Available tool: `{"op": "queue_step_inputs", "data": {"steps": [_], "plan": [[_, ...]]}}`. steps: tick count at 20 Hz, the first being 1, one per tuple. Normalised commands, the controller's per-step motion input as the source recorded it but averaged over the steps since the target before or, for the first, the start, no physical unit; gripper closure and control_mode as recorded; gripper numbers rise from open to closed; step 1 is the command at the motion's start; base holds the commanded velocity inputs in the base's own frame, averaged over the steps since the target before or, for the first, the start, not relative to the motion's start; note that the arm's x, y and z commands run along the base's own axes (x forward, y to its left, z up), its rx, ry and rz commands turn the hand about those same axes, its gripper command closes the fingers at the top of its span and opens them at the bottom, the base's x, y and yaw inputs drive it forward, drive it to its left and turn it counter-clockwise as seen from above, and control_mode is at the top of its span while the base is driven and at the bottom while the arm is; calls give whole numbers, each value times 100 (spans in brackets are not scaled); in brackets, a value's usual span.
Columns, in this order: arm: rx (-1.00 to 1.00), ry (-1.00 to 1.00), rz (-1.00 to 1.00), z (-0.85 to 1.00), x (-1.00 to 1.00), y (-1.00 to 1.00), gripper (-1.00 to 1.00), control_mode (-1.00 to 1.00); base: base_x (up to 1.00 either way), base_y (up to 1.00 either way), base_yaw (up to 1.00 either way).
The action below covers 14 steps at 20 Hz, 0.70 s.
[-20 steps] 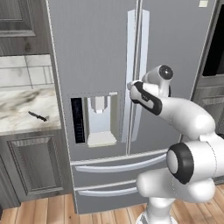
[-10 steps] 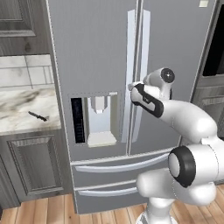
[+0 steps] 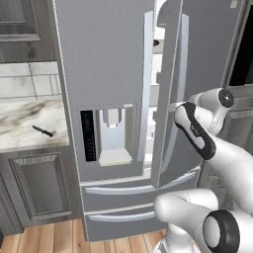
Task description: Retrieve the butter from the fridge and place it on a plate on the dining table. Then retrieve the butter knife by the fridge and place it near the plate.
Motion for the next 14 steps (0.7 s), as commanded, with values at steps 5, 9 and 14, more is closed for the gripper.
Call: {"op": "queue_step_inputs", "data": {"steps": [5,9,14], "plan": [[16,0,9,5,-93,-100,100,-100,0,0,0],[15,2,7,0,-29,-88,100,-100,0,0,0],[4,3,1,12,-28,-42,-100,-100,0,0,0]]}}
